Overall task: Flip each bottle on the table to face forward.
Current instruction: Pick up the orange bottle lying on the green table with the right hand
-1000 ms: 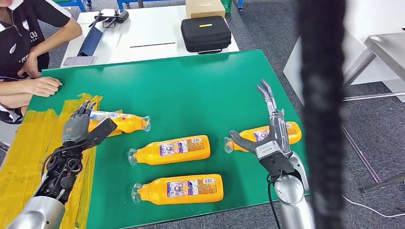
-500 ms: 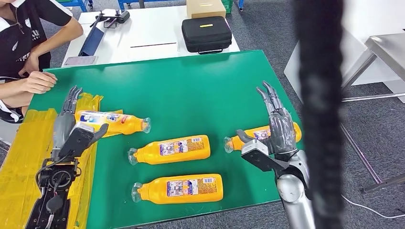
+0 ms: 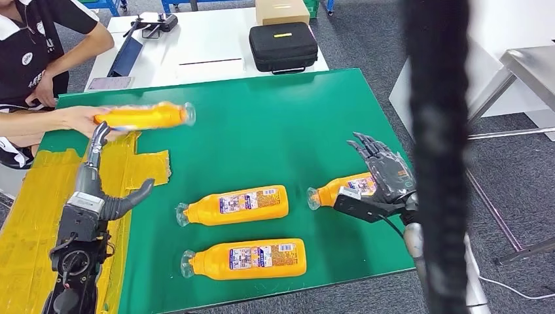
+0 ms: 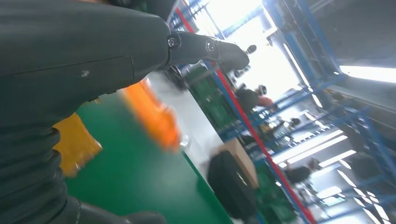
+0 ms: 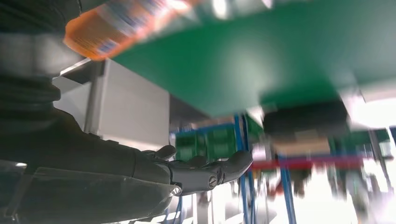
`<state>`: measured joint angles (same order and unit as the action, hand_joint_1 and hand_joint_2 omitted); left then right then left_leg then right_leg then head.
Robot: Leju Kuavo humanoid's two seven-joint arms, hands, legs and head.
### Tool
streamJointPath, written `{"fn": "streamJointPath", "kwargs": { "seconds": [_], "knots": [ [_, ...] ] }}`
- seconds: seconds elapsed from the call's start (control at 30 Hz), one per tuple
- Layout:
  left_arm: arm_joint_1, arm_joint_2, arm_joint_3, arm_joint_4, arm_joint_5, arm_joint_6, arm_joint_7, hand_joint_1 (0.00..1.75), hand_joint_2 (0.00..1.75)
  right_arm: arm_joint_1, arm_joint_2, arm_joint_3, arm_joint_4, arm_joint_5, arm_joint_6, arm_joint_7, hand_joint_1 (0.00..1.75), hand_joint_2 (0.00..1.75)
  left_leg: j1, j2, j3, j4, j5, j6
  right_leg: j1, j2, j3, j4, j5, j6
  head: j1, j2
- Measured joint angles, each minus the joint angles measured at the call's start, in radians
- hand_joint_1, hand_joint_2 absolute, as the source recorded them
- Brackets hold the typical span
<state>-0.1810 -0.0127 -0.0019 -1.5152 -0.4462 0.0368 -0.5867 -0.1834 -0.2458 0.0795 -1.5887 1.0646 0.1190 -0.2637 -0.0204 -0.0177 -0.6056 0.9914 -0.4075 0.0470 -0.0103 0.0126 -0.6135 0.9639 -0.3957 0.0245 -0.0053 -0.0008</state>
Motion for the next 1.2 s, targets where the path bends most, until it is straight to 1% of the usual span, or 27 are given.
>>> {"fn": "streamJointPath", "kwargs": {
  "seconds": [0.07, 0.13, 0.23, 0.3, 0.43, 0.63, 0.83, 1.0, 1.2],
  "knots": [
    [0.012, -0.008, -0.010, -0.014, 0.027, -0.023, -0.010, 0.00, 1.75, -0.047, -0.047, 0.003, 0.075, -0.005, 0.062, -0.017, 0.00, 1.75, -0.001, -0.002, -0.001, 0.000, 0.000, 0.001, -0.001, -0.001, 0.000, 0.000, 0.001, 0.001, 0.000, 0.000],
    [0.013, -0.014, -0.018, -0.017, 0.043, -0.034, -0.010, 0.00, 1.75, -0.106, -0.080, 0.011, 0.163, -0.011, 0.108, -0.028, 0.00, 1.75, -0.001, -0.002, -0.001, 0.000, 0.001, 0.001, -0.001, -0.001, 0.000, 0.000, 0.002, 0.002, 0.000, 0.000],
    [0.005, -0.021, -0.027, -0.016, 0.053, -0.038, -0.005, 0.00, 1.75, -0.194, -0.111, 0.034, 0.304, -0.017, 0.154, -0.031, 0.00, 1.75, -0.001, -0.001, 0.000, 0.000, 0.002, 0.003, -0.001, -0.001, 0.000, 0.000, 0.002, 0.003, 0.000, 0.000],
    [0.001, -0.025, -0.031, -0.015, 0.056, -0.038, -0.005, 0.00, 1.75, -0.237, -0.121, 0.049, 0.380, -0.019, 0.165, -0.031, 0.00, 1.75, -0.001, -0.001, -0.001, 0.001, 0.003, 0.003, -0.001, -0.001, 0.000, 0.000, 0.003, 0.004, 0.000, 0.000],
    [-0.003, -0.030, -0.033, -0.012, 0.057, -0.038, -0.004, 0.00, 1.75, -0.281, -0.131, 0.068, 0.476, -0.020, 0.169, -0.031, 0.00, 1.75, -0.001, -0.001, -0.001, 0.001, 0.003, 0.003, 0.000, -0.001, 0.000, 0.000, 0.003, 0.004, -0.001, 0.000],
    [-0.009, -0.032, -0.036, -0.007, 0.058, -0.039, -0.004, 0.00, 1.75, -0.300, -0.136, 0.079, 0.529, -0.020, 0.168, -0.030, 0.00, 1.75, -0.001, -0.001, -0.001, 0.000, 0.003, 0.003, 0.000, -0.001, -0.001, 0.000, 0.002, 0.004, 0.000, 0.000],
    [-0.013, -0.032, -0.037, -0.001, 0.070, -0.039, -0.002, 0.00, 1.75, -0.337, -0.136, 0.097, 0.602, 0.000, 0.147, 0.012, 0.00, 1.75, -0.001, -0.002, -0.001, 0.000, 0.003, 0.003, -0.001, -0.001, 0.000, 0.000, 0.003, 0.004, 0.000, 0.000],
    [-0.014, -0.035, -0.038, 0.017, 0.078, -0.038, -0.001, 0.00, 1.75, -0.360, -0.131, 0.112, 0.707, 0.007, 0.113, 0.024, 0.00, 1.75, -0.001, -0.002, -0.001, 0.001, 0.003, 0.003, -0.001, -0.001, 0.000, 0.000, 0.003, 0.004, 0.000, 0.000],
    [-0.036, -0.046, -0.050, 0.047, 0.078, -0.038, 0.005, 0.00, 1.75, -0.412, -0.114, 0.134, 0.838, 0.020, 0.125, 0.026, 0.00, 1.75, -0.001, -0.001, 0.000, 0.001, 0.003, 0.003, 0.000, -0.001, 0.000, 0.000, 0.003, 0.004, 0.000, 0.000]
  ]
}}
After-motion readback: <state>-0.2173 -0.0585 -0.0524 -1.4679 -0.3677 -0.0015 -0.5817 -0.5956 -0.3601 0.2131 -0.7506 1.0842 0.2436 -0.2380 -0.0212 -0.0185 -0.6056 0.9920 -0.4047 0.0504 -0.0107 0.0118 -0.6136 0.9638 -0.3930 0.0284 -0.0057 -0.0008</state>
